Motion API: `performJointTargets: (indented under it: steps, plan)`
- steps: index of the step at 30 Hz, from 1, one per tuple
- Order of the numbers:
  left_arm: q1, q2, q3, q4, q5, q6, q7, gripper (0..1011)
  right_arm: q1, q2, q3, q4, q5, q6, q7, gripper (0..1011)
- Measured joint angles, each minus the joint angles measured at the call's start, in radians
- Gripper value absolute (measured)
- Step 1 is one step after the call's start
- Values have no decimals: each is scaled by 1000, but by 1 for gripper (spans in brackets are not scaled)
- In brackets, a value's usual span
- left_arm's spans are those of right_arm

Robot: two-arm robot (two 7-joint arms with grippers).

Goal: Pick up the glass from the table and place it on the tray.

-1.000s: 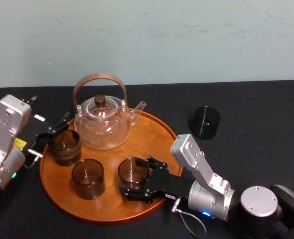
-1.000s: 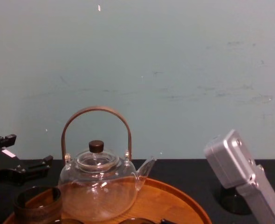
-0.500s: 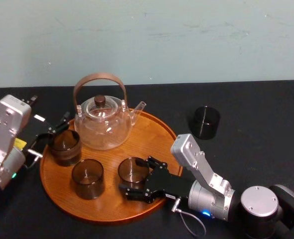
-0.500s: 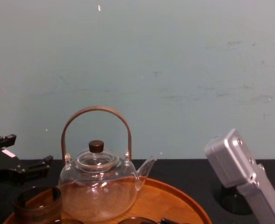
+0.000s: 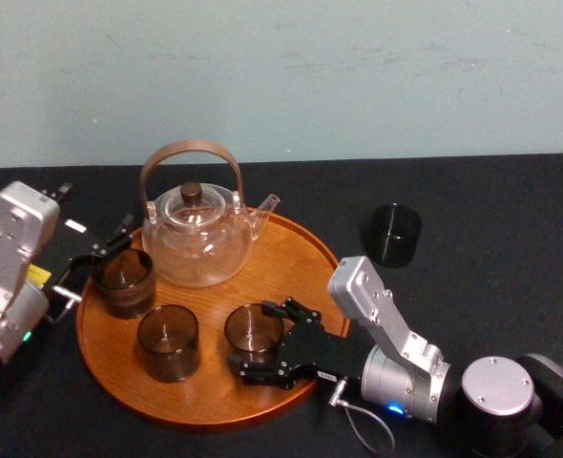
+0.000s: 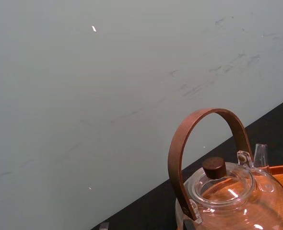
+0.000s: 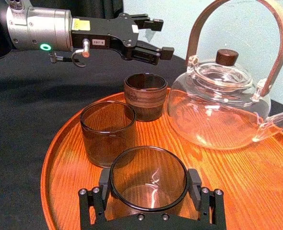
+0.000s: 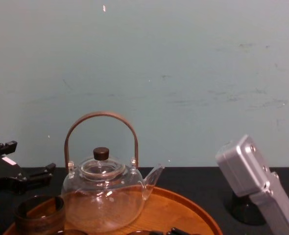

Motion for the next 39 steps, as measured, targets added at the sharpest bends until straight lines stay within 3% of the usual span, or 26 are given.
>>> performJointTargets:
  steps: [7,23,32,39]
  plan:
    - [0,0,0,0,0,0,0,1001,-11,13,8,-25,10,-18,1,1003]
    - [0,0,0,0,0,0,0,1001,-93,90,63,-211,59,-110,8,1002]
    - [0,0,0,0,0,0,0,1001,-145,125,130,-253,81,-124,-40,1003]
    - [0,0,0,0,0,0,0,1001,-196,153,205,-267,103,-111,-85,1003]
